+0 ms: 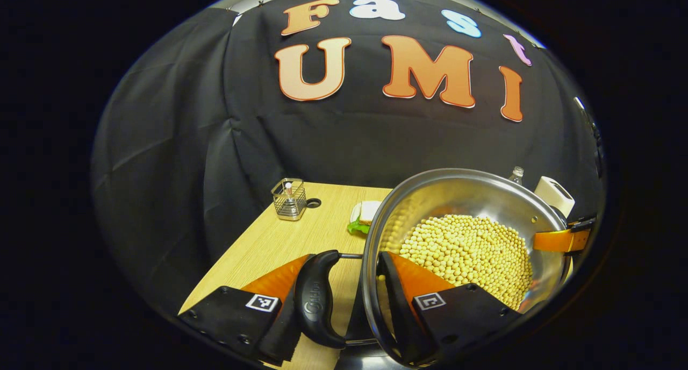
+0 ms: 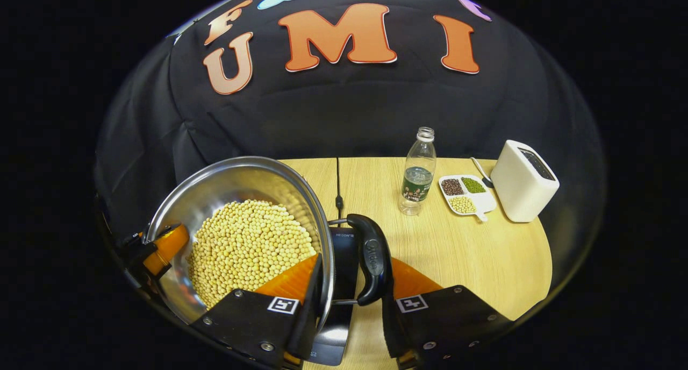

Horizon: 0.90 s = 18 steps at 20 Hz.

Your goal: First push the handle of the pot to place it horizontally, then grasp the pot with both hands and set it on the induction cooktop.

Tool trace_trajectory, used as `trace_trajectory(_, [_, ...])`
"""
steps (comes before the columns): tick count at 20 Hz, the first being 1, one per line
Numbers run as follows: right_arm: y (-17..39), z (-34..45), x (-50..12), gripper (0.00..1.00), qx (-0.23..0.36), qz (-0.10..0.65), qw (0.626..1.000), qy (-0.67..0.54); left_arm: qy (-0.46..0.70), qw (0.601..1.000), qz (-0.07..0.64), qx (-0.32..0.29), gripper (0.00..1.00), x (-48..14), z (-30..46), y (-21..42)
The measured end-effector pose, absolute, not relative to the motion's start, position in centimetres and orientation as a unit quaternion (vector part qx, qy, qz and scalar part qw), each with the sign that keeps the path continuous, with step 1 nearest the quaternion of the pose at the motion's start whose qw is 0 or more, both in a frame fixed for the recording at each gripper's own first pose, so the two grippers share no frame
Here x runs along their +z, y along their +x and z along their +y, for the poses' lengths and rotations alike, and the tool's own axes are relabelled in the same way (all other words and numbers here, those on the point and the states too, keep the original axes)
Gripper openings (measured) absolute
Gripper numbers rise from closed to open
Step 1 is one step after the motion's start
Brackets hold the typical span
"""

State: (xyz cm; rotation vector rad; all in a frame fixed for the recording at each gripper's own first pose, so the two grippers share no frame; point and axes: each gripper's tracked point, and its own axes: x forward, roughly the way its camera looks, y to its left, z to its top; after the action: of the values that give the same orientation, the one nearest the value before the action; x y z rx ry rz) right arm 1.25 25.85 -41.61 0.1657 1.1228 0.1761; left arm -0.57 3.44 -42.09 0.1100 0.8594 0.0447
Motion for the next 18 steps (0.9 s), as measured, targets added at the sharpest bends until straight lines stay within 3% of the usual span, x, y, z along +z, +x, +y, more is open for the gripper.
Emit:
trace_trajectory(1, [1.2, 26.1, -42.0, 0.52, 0.084, 0.531, 0.839, 0.078, 0.052, 0.906, 0.419, 0.022, 0.75, -42.4, 3.6, -0.6])
trace_trajectory(4, [0.9, 26.5, -43.3, 0.52, 0.083, 0.537, 0.836, 0.078, 0.052, 0.904, 0.423, 0.025, 0.8, -43.8, 3.5, -0.1])
trace_trajectory(12, [0.8, 27.9, -46.3, 0.52, 0.082, 0.55, 0.828, 0.076, 0.037, 0.895, 0.443, 0.031, 0.75, -48.2, 3.3, 1.9])
trace_trajectory(13, [0.8, 28.4, -46.8, 0.47, 0.08, 0.55, 0.828, 0.076, 0.036, 0.894, 0.446, 0.031, 0.77, -48.7, 3.6, 2.3])
trace_trajectory(14, [0.6, 28.6, -47.2, 0.52, 0.08, 0.553, 0.826, 0.073, 0.034, 0.893, 0.448, 0.032, 0.75, -48.7, 3.5, 2.3])
trace_trajectory(18, [0.5, 29.7, -48.4, 0.52, 0.077, 0.56, 0.822, 0.072, 0.034, 0.89, 0.455, 0.029, 0.77, -49.0, 3.4, 2.4])
